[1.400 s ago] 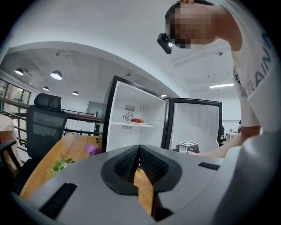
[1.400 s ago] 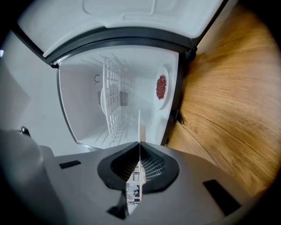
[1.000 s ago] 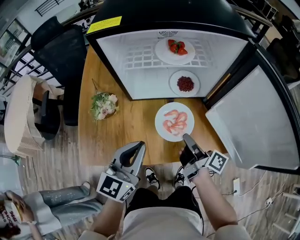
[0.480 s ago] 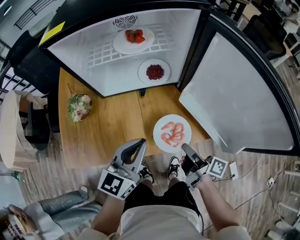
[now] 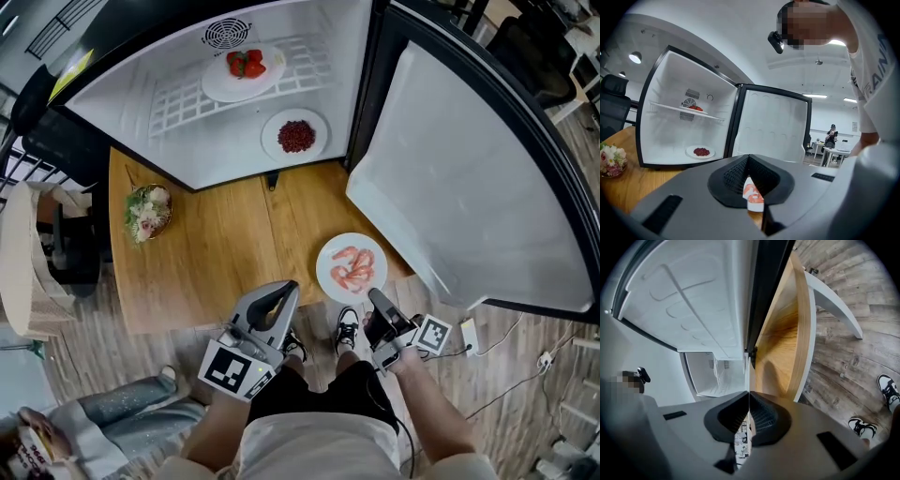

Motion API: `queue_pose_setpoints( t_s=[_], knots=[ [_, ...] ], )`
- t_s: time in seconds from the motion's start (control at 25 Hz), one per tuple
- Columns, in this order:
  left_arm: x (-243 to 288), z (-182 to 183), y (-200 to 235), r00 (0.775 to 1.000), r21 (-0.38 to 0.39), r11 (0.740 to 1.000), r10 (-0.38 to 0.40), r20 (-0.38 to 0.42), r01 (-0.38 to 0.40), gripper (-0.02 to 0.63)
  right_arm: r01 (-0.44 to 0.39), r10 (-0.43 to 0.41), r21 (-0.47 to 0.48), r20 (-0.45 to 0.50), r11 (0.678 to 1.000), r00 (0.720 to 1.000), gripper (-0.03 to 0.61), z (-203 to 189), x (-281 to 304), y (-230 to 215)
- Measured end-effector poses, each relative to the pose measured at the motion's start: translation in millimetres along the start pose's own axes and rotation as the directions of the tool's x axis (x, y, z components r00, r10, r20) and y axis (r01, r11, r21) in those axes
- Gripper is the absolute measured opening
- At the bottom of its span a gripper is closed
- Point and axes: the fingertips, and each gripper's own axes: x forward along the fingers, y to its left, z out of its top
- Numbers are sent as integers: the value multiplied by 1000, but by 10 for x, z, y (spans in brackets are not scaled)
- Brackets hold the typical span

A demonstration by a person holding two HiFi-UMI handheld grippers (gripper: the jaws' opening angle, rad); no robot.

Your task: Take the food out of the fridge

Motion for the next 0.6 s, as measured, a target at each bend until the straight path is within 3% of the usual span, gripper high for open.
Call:
queue_pose_setpoints(
  t_s=[0.6],
  knots=[
    [24,-188,-82,999,-15,999,-46,-13,46,9,42,-43,17,87,999,995,26,102,28,-336]
  ],
)
